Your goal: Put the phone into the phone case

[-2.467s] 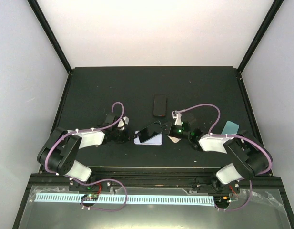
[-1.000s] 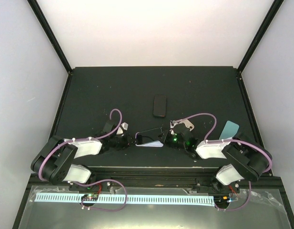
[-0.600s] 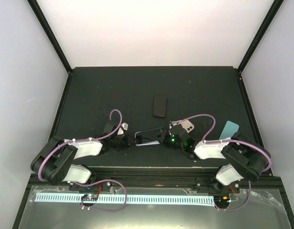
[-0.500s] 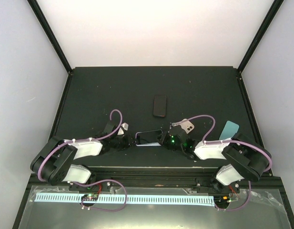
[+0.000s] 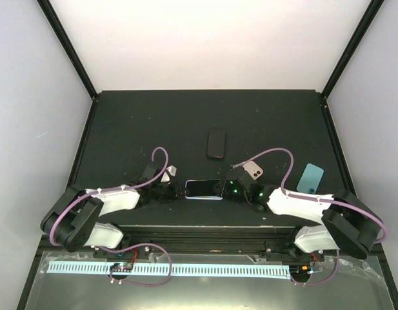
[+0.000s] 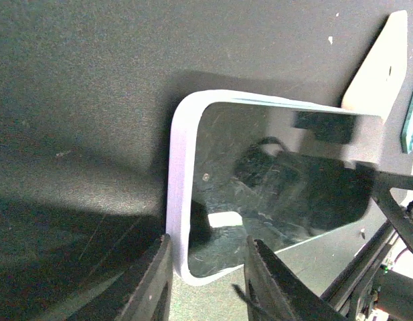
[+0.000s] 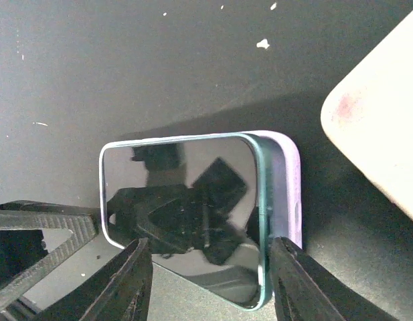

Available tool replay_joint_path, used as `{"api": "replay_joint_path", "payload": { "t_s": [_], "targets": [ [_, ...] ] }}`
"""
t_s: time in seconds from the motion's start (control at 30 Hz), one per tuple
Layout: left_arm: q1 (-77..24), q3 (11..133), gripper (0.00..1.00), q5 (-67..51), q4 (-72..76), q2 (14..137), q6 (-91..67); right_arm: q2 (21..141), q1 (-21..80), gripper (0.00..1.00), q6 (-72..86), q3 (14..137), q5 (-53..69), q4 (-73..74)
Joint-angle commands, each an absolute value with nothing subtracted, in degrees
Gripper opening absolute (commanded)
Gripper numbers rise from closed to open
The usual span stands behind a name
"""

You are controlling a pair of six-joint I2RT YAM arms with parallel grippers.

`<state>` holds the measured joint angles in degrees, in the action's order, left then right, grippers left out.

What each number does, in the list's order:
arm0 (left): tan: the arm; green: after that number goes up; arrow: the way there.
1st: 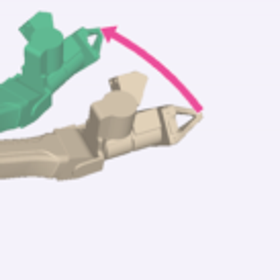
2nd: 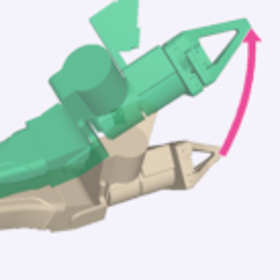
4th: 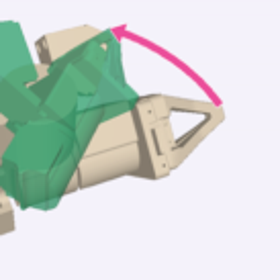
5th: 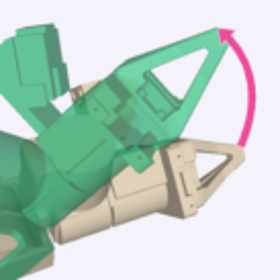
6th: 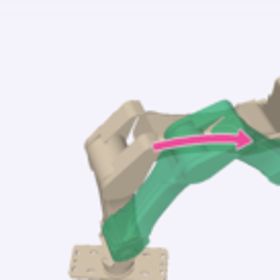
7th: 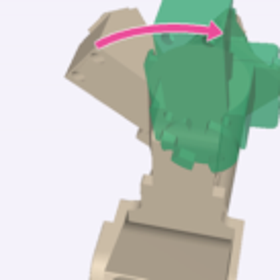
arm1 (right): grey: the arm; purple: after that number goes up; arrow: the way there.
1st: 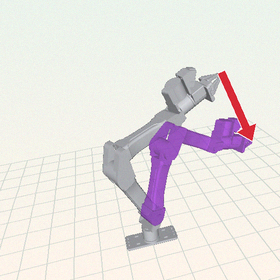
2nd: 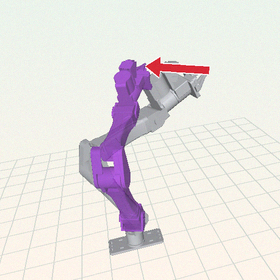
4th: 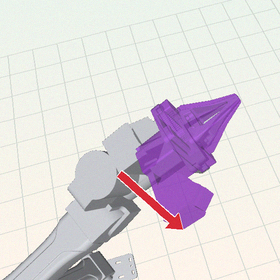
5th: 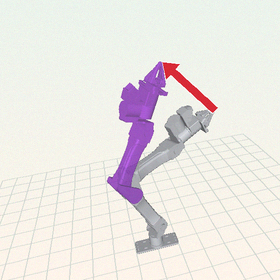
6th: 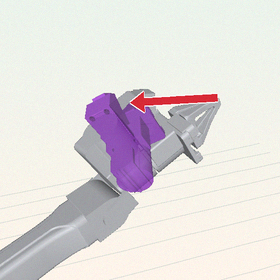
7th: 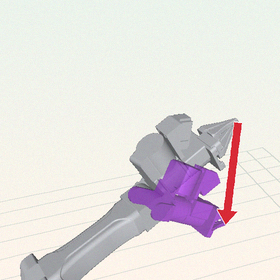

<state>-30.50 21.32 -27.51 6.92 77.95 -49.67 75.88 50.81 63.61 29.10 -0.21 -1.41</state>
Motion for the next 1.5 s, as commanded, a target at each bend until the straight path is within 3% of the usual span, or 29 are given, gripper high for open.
{"api": "replay_joint_path", "payload": {
  "t_s": [0.0,0.13,0.27,0.43,0.6,0.93,1.13,1.3,1.47],
  "targets": [
    [-30.9,23.2,0.34,-27.5,4.5,76.0,-48.5,75.6,51.0,0.5,59.5,32.0,-3.9,3.2],
    [-30.9,23.0,0.39,-28.0,3.2,75.6,-48.7,77.5,51.0,0.47,58.3,33.6,-3.7,5.0],
    [-30.9,21.6,0.39,-28.3,3.8,74.4,-50.0,79.1,51.0,0.39,56.7,34.2,-3.9,5.5],
    [-31.1,21.1,0.39,-29.4,3.2,73.7,-50.9,81.6,51.0,0.37,55.5,35.8,-3.9,7.9],
    [-31.2,20.5,0.38,-30.3,3.5,73.7,-51.5,83.6,51.2,0.3,55.2,36.0,-0.9,6.4],
    [-25.3,25.5,0.4,-22.6,-17.9,62.9,-41.6,86.4,59.2,0.26,63.5,38.3,6.9,1.4],
    [-25.3,21.7,0.43,-26.5,-15.3,59.1,-44.3,81.9,60.1,0.39,59.9,37.9,6.1,2.7],
    [-25.3,16.9,0.45,-32.2,-4.7,59.3,-48.4,77.6,56.6,0.48,51.7,38.3,4.7,4.8],
    [-25.3,17.0,0.44,-30.2,-3.1,62.3,-48.0,81.9,51.9,0.54,46.8,39.5,9.4,2.4]
  ]
}}
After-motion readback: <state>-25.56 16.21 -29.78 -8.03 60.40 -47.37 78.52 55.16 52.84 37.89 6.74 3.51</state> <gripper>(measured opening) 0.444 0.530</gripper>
